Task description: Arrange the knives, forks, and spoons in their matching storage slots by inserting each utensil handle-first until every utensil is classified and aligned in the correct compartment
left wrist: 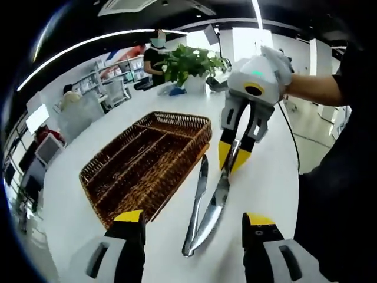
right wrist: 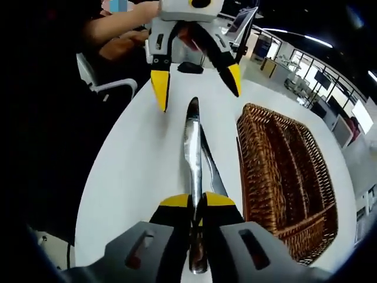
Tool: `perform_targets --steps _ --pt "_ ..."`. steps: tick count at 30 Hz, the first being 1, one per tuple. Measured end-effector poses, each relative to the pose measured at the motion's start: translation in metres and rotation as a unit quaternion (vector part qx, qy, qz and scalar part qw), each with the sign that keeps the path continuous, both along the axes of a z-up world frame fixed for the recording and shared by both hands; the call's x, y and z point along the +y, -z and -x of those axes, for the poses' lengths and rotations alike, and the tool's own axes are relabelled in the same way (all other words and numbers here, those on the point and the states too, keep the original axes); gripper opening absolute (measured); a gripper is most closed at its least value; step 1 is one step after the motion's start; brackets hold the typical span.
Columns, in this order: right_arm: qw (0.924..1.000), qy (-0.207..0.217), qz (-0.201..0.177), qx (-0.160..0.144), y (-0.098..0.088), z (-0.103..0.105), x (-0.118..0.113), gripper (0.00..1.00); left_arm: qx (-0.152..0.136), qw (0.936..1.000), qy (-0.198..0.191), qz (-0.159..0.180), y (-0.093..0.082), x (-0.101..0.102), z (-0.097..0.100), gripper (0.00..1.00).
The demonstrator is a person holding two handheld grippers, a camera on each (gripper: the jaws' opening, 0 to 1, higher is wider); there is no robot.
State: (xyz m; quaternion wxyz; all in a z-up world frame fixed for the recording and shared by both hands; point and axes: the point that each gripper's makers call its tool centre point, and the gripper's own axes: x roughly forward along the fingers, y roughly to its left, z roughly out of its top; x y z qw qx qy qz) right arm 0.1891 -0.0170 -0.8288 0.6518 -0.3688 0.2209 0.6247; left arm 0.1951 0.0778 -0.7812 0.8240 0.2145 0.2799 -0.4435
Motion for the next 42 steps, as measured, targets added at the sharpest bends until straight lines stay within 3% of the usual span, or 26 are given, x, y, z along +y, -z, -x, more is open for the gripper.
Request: perform_targets --steps 5,7,11,21,42 --pt "0.9999 0.005 0.001 -0.011 -0.009 -0.007 0.000 0.05 -0.018 0.9976 -0.043 0.052 -0.011 0.009 -0.006 0.78" --pt "0.9999 0.008 0.000 -0.014 -0.014 -0.010 0.001 0.05 -0.020 0.9949 -0.061 0.078 -0.014 0.010 -0.008 0.86" --pt "0.9997 0.009 -0.001 -0.024 -0.025 -0.017 0.003 0.05 -0.020 0.9923 -0.075 0.097 -0.015 0.015 -0.007 0.88" --pt "0.9991 0.009 0.003 -0.040 -0.038 -0.039 0.009 0.05 -0.024 0.9878 -0.093 0.123 -0.018 0.020 -0.003 1.00" --pt "0.9979 0.040 0.013 -0.049 -0.036 -0.095 0.028 0.05 -0.027 0.9841 -0.113 0.135 -0.016 0.036 0.002 1.00"
